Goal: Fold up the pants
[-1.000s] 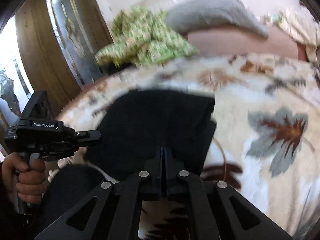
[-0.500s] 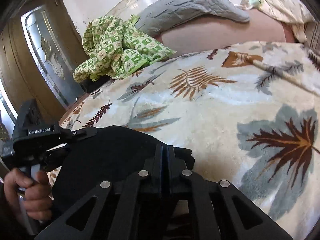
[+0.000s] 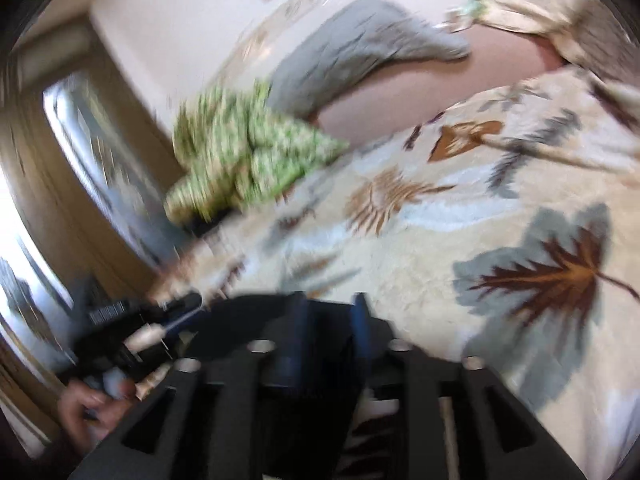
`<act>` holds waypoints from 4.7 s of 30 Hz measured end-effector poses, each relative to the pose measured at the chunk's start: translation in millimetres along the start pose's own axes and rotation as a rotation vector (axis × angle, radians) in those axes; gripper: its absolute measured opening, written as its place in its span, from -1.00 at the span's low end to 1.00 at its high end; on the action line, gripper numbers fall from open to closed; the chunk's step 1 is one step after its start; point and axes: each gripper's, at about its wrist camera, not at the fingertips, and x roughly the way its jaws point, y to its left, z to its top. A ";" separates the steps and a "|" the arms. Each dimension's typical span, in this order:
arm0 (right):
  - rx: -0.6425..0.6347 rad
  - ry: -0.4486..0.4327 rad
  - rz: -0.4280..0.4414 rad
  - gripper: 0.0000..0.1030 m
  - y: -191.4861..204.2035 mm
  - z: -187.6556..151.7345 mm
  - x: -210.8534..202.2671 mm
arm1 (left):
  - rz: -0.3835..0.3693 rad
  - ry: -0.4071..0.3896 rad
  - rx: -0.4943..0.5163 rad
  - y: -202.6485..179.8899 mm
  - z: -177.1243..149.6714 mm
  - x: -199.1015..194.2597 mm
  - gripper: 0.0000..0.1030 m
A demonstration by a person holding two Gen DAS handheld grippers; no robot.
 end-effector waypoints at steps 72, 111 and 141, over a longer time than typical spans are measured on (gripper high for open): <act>-0.074 -0.099 -0.350 0.22 31.7 43.4 -120.4 | 0.346 0.161 0.333 -95.4 -36.2 129.2 0.51; -0.212 -0.003 -0.557 0.38 44.1 20.2 -79.5 | 0.354 -0.004 0.808 -167.4 -123.7 45.8 0.81; -0.289 0.164 -0.571 0.38 45.4 10.3 -39.3 | 0.426 0.148 0.644 -148.0 -95.9 83.0 0.98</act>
